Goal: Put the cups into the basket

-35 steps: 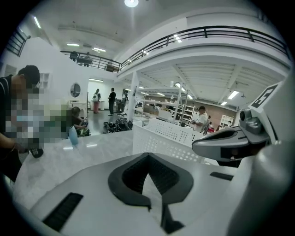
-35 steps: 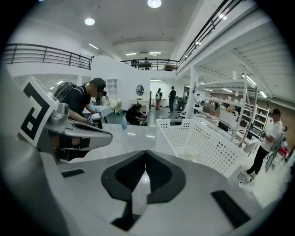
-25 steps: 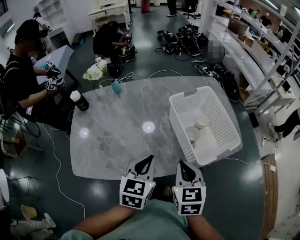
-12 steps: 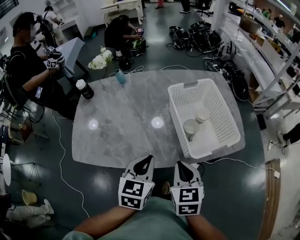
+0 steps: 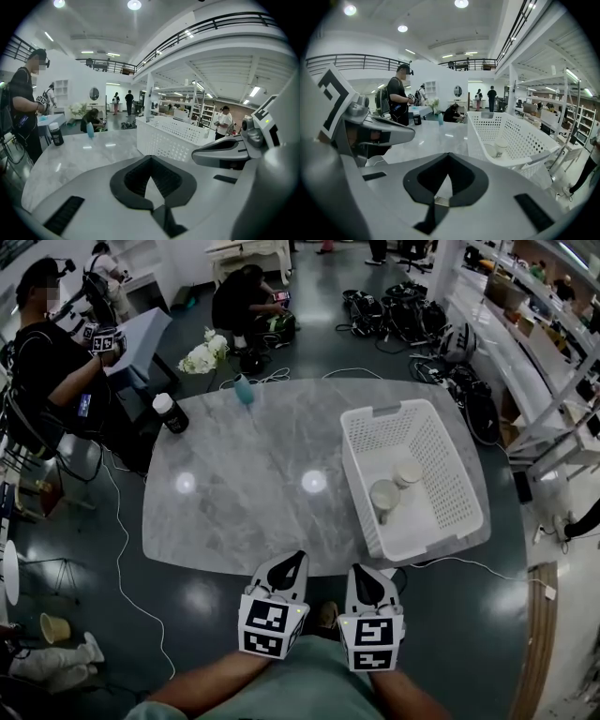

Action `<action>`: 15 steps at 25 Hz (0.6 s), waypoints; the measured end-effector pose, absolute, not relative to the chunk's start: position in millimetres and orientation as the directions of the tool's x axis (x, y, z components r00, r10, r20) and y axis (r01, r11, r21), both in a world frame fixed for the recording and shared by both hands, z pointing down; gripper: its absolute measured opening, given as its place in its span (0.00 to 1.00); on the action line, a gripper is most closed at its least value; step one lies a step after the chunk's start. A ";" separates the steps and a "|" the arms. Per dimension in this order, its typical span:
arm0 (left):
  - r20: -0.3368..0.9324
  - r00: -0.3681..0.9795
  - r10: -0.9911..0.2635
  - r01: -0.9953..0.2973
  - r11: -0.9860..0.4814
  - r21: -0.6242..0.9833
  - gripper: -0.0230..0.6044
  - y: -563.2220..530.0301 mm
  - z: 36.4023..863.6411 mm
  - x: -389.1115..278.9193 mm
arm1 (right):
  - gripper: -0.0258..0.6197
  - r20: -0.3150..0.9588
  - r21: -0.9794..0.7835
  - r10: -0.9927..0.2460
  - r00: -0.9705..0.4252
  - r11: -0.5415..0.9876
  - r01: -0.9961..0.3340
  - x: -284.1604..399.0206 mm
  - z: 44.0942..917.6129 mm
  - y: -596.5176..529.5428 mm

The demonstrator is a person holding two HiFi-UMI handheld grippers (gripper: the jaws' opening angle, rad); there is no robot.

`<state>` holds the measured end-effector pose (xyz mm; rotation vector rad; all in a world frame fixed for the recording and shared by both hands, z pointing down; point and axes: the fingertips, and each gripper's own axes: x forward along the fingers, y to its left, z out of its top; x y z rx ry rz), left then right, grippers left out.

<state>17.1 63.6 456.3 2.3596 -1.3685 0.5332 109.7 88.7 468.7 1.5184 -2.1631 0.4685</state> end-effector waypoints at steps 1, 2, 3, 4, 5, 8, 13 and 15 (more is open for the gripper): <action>0.490 0.459 -0.741 -0.878 -0.464 0.121 0.04 62.7 457.1 15.9 | 0.06 0.545 -0.016 -0.787 -0.290 0.336 -0.942 108.7 469.1 87.9; 0.490 0.459 -0.741 -0.878 -0.462 0.124 0.04 61.8 457.6 15.1 | 0.06 0.545 -0.013 -0.786 -0.290 0.338 -0.941 107.8 469.2 87.0; 0.490 0.460 -0.741 -0.878 -0.461 0.128 0.04 61.0 457.8 14.8 | 0.06 0.546 -0.011 -0.785 -0.291 0.341 -0.940 107.0 468.9 86.2; 0.489 0.461 -0.741 -0.878 -0.460 0.130 0.04 60.4 457.6 15.1 | 0.06 0.547 -0.010 -0.785 -0.292 0.342 -0.940 106.7 468.3 85.5; 0.488 0.462 -0.740 -0.878 -0.461 0.132 0.04 59.9 457.1 15.7 | 0.06 0.547 -0.010 -0.784 -0.292 0.343 -0.939 106.7 467.5 84.9; 0.485 0.465 -0.741 -0.877 -0.462 0.134 0.04 58.1 455.0 17.0 | 0.06 0.547 -0.009 -0.784 -0.293 0.344 -0.939 107.3 465.7 83.0; 0.482 0.464 -0.743 -0.878 -0.459 0.137 0.04 54.6 454.0 15.9 | 0.06 0.547 -0.008 -0.783 -0.296 0.349 -0.937 105.8 465.8 80.1; 0.483 0.462 -0.744 -0.878 -0.458 0.135 0.04 54.4 454.7 16.2 | 0.06 0.547 -0.009 -0.781 -0.300 0.353 -0.936 105.9 467.1 79.5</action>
